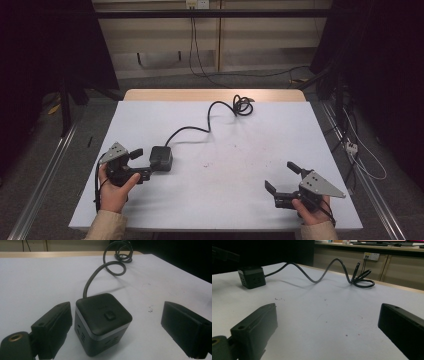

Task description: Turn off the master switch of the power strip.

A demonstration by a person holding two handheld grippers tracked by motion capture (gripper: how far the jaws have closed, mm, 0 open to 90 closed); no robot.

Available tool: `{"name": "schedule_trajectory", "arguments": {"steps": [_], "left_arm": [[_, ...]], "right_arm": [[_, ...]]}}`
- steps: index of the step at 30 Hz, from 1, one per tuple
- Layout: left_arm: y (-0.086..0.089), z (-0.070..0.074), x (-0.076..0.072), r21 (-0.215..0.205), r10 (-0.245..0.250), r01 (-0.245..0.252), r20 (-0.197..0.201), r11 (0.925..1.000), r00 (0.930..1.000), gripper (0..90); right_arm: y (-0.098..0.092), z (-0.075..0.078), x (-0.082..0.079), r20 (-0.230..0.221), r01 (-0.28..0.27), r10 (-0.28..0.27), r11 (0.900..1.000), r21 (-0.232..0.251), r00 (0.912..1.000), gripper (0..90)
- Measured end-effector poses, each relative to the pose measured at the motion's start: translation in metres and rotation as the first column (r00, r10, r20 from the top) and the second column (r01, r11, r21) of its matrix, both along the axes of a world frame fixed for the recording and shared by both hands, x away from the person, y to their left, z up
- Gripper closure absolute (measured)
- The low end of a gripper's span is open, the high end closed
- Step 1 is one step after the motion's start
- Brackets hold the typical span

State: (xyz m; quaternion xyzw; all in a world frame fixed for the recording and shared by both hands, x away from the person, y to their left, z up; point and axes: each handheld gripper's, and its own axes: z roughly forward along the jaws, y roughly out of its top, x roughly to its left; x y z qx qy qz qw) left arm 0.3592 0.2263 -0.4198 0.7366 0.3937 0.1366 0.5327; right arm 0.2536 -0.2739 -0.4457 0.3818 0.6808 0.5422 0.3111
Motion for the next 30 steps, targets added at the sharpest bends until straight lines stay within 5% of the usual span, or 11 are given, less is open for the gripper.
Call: {"name": "schedule_trajectory", "arguments": {"steps": [30], "left_arm": [[0.021, -0.006, -0.011, -0.004, -0.004, 0.005, 0.032, 1.0, 0.9995, 7.5]], "right_arm": [[-0.001, 0.0, -0.001, -0.001, 0.004, -0.004, 1.0, 0.002, 1.0, 2.2]]}}
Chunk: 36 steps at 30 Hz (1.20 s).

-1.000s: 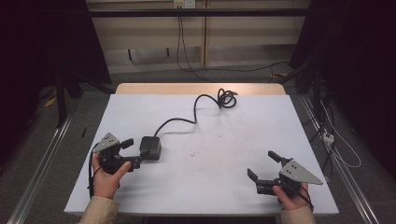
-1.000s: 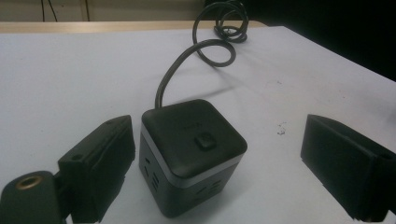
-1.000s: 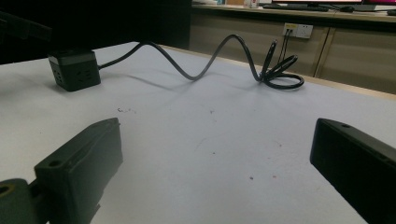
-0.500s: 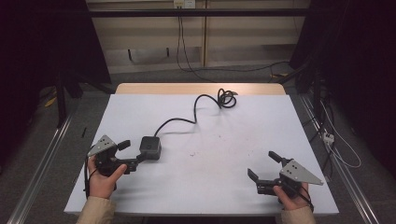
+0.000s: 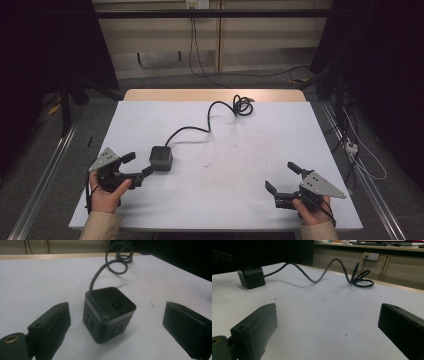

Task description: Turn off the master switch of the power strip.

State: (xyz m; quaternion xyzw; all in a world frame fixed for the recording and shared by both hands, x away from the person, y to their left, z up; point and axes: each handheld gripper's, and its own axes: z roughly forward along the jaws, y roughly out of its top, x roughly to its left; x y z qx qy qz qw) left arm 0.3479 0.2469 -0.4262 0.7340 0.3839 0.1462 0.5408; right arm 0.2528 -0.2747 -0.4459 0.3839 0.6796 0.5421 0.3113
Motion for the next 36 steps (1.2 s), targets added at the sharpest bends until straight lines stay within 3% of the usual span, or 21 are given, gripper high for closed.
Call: {"name": "schedule_trajectory", "arguments": {"steps": [36], "left_arm": [[0.022, -0.012, -0.013, 0.02, 0.003, -0.003, -0.015, 0.9998, 0.9999, 7.5]], "right_arm": [[-0.001, 0.0, 0.0, -0.001, 0.001, -0.001, 1.0, 0.003, 1.0, 2.3]]}}
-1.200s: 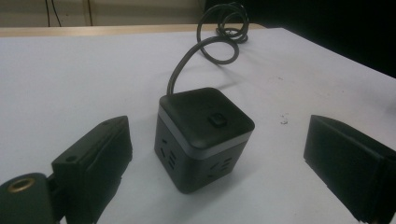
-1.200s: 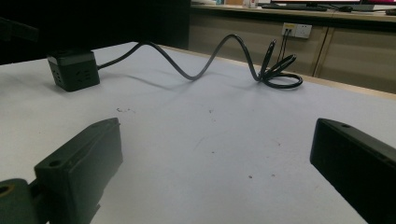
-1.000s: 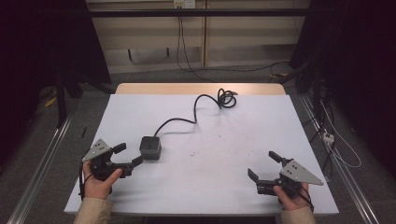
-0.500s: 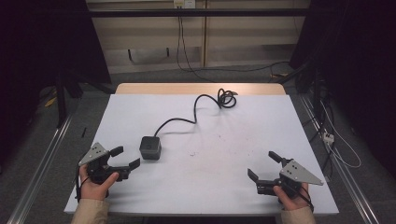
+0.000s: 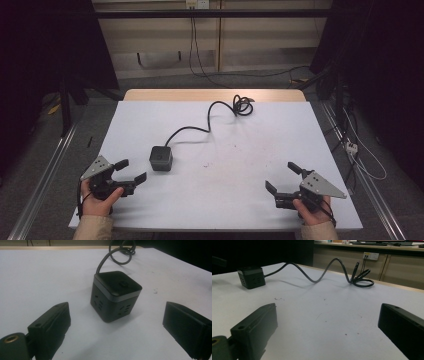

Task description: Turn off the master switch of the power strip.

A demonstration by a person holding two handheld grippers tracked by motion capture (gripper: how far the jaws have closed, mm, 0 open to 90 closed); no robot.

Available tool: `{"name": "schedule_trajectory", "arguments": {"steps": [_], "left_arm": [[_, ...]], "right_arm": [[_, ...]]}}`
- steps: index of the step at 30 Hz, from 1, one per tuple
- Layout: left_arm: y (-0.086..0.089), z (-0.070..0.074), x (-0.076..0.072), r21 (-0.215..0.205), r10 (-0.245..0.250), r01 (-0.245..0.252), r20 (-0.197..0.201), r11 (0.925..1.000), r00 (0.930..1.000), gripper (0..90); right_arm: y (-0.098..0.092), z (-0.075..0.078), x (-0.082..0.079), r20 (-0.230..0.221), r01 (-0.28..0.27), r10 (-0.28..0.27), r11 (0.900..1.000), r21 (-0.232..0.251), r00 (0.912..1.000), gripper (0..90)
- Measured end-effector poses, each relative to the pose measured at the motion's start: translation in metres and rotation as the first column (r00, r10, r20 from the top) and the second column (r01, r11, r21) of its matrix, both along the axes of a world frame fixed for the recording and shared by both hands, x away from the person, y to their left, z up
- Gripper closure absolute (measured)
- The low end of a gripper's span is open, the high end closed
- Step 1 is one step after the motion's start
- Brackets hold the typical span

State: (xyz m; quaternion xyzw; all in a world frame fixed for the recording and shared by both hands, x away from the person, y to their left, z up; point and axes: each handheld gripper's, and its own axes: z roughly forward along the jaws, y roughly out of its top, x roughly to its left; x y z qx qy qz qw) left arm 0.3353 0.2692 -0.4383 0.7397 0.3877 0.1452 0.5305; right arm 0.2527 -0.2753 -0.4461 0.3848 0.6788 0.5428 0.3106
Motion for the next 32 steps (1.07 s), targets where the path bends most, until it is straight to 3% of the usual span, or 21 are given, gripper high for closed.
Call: {"name": "schedule_trajectory", "arguments": {"steps": [32], "left_arm": [[0.0051, -0.0003, -0.0022, 0.0, -0.001, 0.001, 0.014, 1.0, 0.9999, 7.5]], "right_arm": [[0.0019, -0.0022, 0.0015, -0.009, -0.01, 0.01, 1.0, -0.01, 0.9999, 2.3]]}}
